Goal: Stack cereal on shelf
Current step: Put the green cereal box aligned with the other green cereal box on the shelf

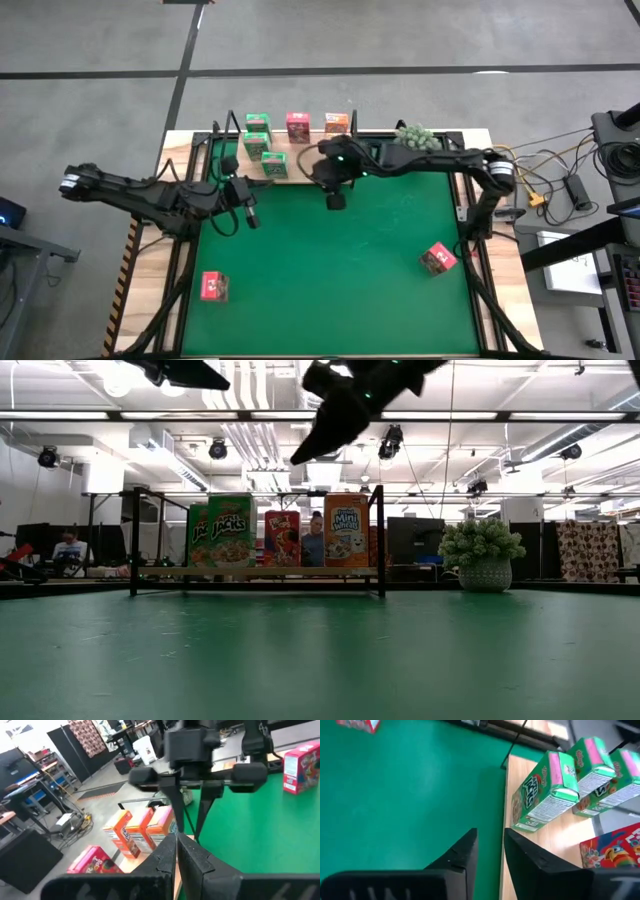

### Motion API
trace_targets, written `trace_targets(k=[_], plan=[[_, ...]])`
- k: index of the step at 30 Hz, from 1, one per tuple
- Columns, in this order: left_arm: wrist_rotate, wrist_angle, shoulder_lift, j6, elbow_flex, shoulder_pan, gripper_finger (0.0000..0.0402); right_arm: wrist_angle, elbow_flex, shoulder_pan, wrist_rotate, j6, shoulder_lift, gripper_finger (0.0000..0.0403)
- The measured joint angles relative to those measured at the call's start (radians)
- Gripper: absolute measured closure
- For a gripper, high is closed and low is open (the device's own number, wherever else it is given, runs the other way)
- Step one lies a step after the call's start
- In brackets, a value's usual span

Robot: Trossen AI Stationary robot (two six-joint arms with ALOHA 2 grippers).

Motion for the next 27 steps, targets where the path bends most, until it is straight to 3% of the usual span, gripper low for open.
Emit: trace_targets(k=[10, 23, 27], plan=[[0.001, 0.000, 0.041, -0.066, 0.000, 0.107, 0.0402, 0.346, -0.337, -0.001, 0.000, 0.002, -0.178, 0.0348], [0.144, -0.014, 0.120, -0.201, 0.000, 0.307, 0.0402, 0.558, -0.603, -0.001, -0.002, -0.025, -0.408, 0.0351], [0.174, -0.126, 0.145, -0.283, 0.051, 0.348, 0.0402, 0.600, -0.670, -0.001, -0.003, -0.044, -0.477, 0.0351]])
